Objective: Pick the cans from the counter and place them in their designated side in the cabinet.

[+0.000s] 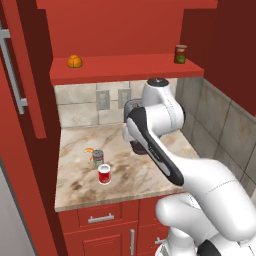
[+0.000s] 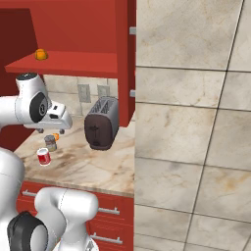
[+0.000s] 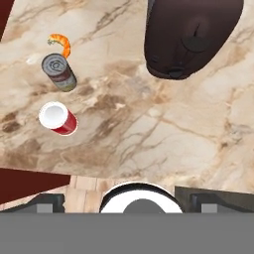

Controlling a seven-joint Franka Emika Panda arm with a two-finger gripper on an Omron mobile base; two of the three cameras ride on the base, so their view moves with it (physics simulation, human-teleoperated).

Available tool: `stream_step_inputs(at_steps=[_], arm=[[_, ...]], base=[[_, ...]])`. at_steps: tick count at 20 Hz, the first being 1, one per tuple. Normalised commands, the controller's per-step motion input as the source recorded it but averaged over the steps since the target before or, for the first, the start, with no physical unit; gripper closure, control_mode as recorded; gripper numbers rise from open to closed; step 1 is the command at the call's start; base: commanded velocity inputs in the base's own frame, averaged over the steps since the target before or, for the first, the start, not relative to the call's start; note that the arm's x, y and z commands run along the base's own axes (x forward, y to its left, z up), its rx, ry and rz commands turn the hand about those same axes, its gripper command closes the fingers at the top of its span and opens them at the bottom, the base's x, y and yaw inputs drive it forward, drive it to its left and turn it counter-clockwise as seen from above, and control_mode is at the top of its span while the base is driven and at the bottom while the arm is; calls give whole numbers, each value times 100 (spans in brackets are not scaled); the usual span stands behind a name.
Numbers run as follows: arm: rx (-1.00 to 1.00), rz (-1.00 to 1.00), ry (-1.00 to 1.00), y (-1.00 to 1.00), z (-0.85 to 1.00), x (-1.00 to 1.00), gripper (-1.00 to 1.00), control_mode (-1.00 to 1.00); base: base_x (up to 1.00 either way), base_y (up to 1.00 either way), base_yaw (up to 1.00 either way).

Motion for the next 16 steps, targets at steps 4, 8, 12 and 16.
stream_step_inputs(at_steps=[4, 8, 12, 16], arm=[[1, 0, -6, 24, -7, -1, -100, -100], [2, 2, -7, 24, -7, -2, -100, -100], [1, 2, -3, 34, -8, 0, -100, -100], [1, 1, 0, 35, -8, 0, -100, -100]], base=[[0, 0, 0], [0, 0, 0], [0, 0, 0], [0, 0, 0]])
